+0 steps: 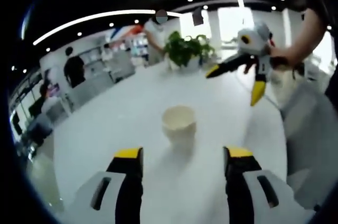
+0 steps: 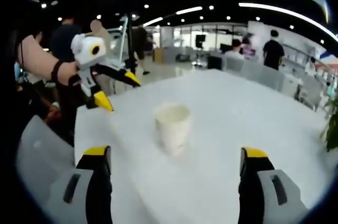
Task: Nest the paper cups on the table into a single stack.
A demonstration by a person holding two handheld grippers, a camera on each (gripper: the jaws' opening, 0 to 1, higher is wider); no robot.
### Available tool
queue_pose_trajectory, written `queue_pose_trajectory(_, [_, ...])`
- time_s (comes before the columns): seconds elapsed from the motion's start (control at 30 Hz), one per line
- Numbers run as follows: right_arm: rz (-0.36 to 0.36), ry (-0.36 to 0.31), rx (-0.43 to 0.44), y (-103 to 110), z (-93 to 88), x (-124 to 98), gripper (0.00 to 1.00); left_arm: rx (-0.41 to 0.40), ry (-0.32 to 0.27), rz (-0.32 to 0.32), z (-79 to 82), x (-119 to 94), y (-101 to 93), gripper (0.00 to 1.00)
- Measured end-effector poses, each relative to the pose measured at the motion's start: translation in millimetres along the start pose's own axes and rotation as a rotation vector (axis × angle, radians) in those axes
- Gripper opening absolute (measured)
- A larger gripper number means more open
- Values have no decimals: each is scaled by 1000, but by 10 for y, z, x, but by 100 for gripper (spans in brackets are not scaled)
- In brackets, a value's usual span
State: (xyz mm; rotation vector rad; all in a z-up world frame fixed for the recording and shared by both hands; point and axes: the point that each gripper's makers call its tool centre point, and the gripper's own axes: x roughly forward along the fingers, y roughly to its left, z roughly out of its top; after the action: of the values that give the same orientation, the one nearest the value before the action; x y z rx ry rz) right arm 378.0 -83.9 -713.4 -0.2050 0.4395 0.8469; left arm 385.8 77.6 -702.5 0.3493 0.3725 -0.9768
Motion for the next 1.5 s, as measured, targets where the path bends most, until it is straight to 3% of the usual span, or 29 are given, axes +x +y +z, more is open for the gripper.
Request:
queue_pose_trajectory(0.13, [-8, -12, -7, 101, -11, -170, 100, -78, -34, 15, -2, -154, -92, 66])
queue_pose_trajectory(0.53, [-80, -30, 27, 142, -113, -609, 100, -250, -119, 89, -138, -497, -291, 98])
queue_pose_trajectory(0.7, [-75, -47, 19, 239, -89, -696, 100, -237, -118, 84, -142, -615, -422, 99])
queue_pose_trajectory(0.87, [-54, -45, -22, 322, -69, -701, 100, -230, -130, 108, -91, -696, -392, 98])
queue_pose_trajectory(1.03, [-36, -26, -57, 376, -88, -667, 100, -221, -114, 111, -100, -663, -353, 97])
queue_pose_trajectory(1.5, [-33, -21, -43, 380, -128, -640, 100, -212, -108, 94, -103, -600, -397, 96])
